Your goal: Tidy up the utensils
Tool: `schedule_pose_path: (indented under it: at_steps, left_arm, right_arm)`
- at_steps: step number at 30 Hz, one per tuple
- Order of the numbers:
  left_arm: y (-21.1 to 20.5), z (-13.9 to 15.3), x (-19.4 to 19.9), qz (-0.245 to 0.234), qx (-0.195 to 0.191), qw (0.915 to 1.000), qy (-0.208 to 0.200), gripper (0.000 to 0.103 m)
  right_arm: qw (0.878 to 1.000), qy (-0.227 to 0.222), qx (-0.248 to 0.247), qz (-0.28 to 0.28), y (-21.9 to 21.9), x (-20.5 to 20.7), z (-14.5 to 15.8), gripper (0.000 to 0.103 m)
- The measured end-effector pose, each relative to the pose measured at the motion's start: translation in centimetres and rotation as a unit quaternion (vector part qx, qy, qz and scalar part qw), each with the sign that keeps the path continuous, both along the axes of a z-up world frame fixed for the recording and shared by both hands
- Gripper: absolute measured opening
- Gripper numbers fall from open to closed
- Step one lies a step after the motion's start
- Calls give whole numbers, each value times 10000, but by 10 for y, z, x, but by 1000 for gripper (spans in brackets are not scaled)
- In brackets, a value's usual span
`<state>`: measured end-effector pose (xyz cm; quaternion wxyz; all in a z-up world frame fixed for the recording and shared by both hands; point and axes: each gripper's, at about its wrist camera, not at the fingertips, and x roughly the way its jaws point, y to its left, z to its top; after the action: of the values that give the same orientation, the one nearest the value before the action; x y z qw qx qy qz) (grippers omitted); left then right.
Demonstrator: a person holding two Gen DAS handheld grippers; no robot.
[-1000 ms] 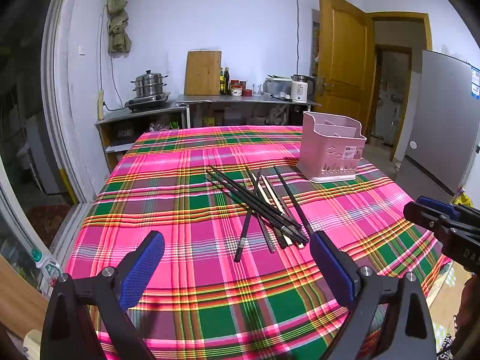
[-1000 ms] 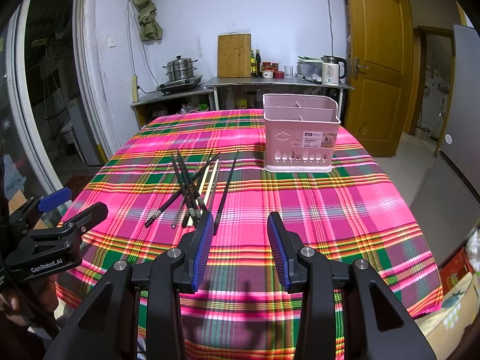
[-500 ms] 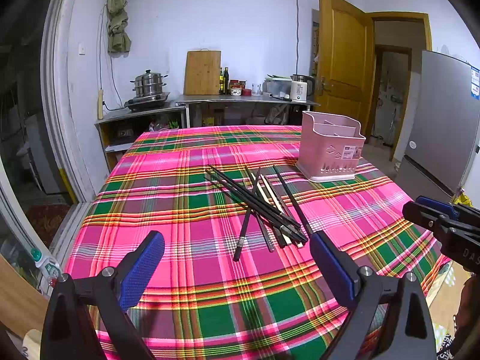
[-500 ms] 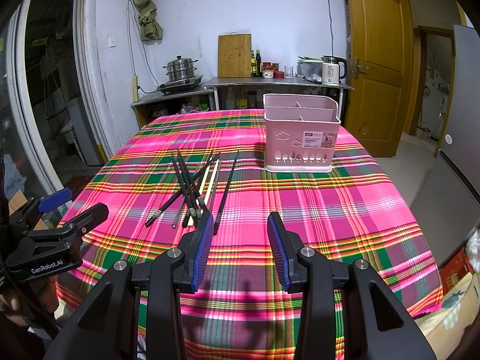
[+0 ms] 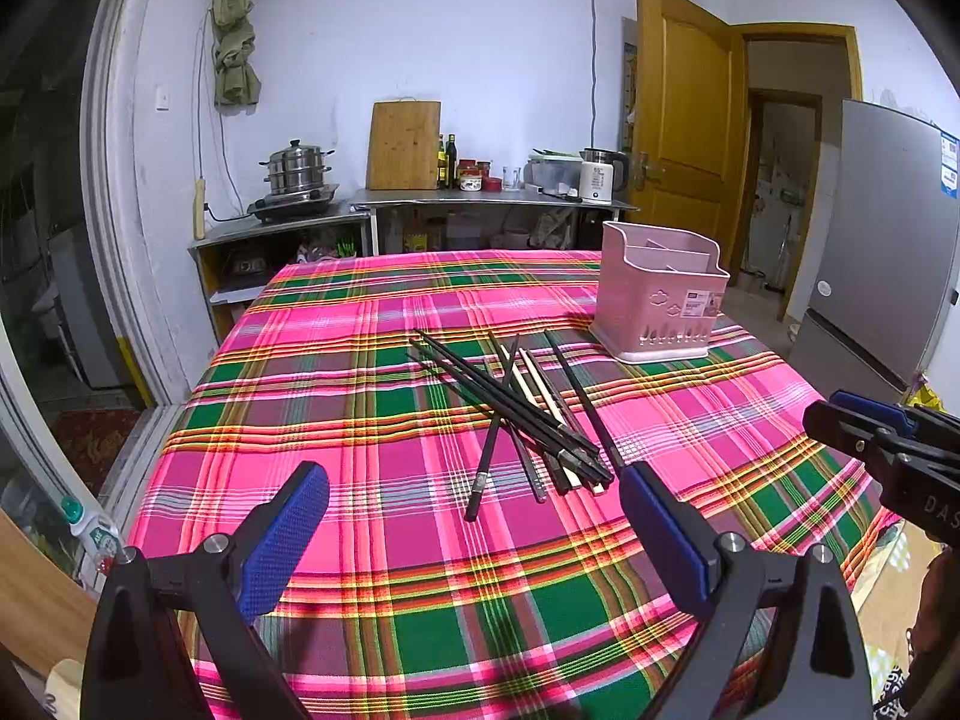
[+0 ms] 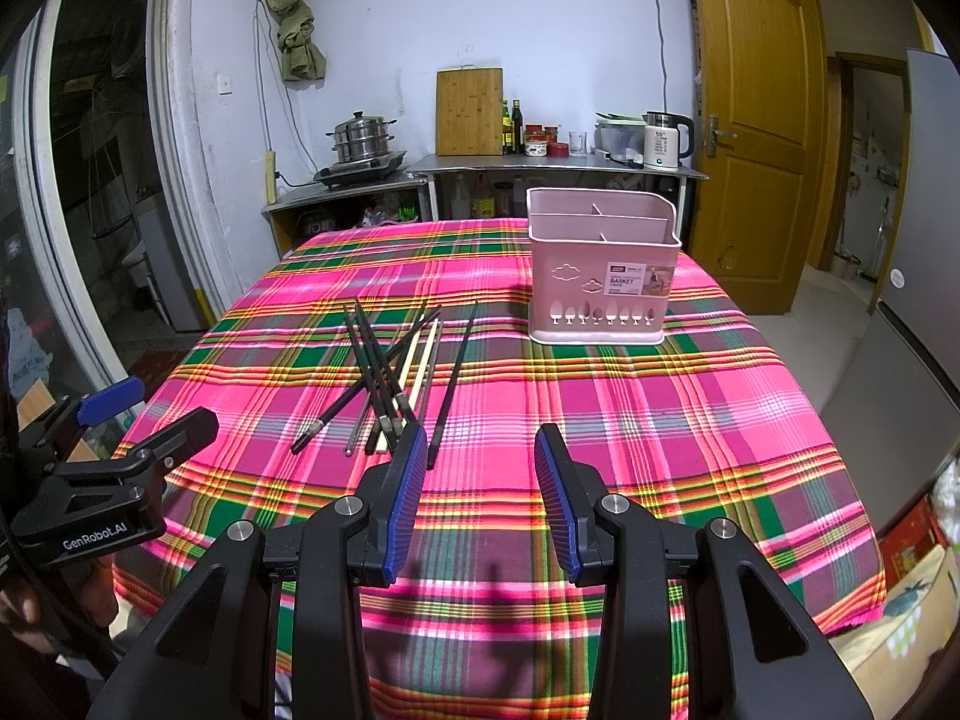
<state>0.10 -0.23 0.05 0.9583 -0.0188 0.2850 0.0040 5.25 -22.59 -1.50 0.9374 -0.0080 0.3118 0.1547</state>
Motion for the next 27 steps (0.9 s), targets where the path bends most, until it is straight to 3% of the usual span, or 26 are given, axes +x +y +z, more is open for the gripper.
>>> schedule_pose_path:
  at_steps: [27]
  left_arm:
    - [-2, 1, -2, 2, -1, 10000, 11, 99]
  right_arm:
    - [10000, -1, -3, 3, 1, 0, -1, 39]
